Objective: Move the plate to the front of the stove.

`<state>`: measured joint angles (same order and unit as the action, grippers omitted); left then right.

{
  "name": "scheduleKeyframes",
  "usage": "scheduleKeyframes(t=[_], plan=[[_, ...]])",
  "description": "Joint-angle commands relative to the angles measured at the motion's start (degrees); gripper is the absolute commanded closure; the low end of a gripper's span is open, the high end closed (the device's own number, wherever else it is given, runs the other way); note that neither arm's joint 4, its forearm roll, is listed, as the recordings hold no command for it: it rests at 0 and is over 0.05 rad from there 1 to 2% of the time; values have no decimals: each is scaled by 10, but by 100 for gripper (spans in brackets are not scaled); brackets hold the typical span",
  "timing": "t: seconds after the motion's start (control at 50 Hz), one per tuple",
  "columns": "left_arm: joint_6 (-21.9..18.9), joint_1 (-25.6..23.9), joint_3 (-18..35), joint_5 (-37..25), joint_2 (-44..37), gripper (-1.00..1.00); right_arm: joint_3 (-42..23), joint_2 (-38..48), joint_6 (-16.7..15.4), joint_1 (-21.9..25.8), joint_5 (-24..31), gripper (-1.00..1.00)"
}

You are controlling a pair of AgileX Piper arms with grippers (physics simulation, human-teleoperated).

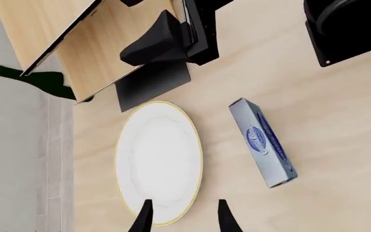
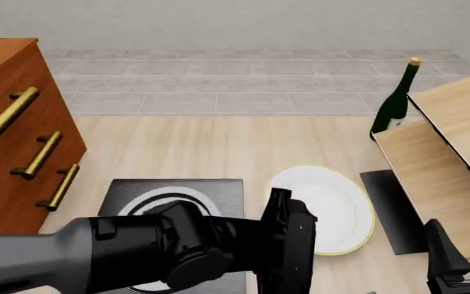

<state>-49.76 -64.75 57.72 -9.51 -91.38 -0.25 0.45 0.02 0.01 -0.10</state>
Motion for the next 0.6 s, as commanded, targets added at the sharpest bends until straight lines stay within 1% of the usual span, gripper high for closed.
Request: scheduleKeyframes(t=[0.02,0.36,0.46,0.6], plan=[[-6,6,3,2,-20,-100,0,0,0,0,0,-100],[-19,16,-3,15,-47,-100,0,0,0,0,0,-100],[-17,12,2,14,-57,-100,0,0,0,0,0,-100],[-24,23,6,16,-64,-100,0,0,0,0,0,-100]])
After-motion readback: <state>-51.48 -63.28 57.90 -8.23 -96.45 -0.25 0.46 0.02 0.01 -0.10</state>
